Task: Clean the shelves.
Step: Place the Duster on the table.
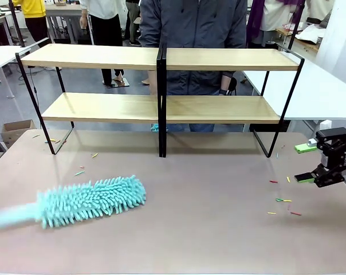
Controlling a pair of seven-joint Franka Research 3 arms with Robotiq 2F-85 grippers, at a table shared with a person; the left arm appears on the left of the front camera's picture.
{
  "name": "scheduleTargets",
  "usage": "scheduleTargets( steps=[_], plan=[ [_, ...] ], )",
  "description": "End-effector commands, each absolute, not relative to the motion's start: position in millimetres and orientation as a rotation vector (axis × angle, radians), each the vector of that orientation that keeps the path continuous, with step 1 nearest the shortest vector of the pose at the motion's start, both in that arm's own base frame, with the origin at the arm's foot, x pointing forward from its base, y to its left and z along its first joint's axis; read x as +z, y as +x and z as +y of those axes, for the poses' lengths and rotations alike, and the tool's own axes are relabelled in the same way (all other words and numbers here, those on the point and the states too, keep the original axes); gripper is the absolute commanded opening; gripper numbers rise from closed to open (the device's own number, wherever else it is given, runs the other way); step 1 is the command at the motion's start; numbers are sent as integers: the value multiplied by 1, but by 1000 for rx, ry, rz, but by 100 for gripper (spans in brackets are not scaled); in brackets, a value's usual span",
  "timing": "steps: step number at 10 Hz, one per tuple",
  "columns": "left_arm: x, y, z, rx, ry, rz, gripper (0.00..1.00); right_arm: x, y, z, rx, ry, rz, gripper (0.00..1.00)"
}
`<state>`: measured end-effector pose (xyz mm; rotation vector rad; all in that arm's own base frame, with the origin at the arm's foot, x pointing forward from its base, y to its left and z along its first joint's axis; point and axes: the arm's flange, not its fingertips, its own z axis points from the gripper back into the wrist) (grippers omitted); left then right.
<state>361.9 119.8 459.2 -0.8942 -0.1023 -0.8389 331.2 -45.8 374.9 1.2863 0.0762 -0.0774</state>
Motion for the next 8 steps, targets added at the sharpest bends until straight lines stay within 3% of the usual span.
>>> scheduleTargets(
  steps=[1,2,3,4,5,7,8],
  plan=[
    [480,331,139,-631,-1241,-357,100,396,315,-55,-48,1424,29,100],
    [488,328,155,-439,-1284,-499,100,410,302,-69,-17,1548,-22,100],
    [494,326,162,-320,-1416,-489,100,417,289,-82,56,1645,-38,100],
    [493,331,162,-185,-1506,-593,100,422,276,-94,96,1717,-70,100],
    [485,346,165,-35,-1589,-562,100,426,266,-102,137,1773,-100,100],
    [460,386,179,310,-1659,-475,100,419,272,-93,74,1669,-41,100],
    [476,343,185,-88,-1548,-453,100,436,264,-103,103,1749,-82,100]
  ],
)
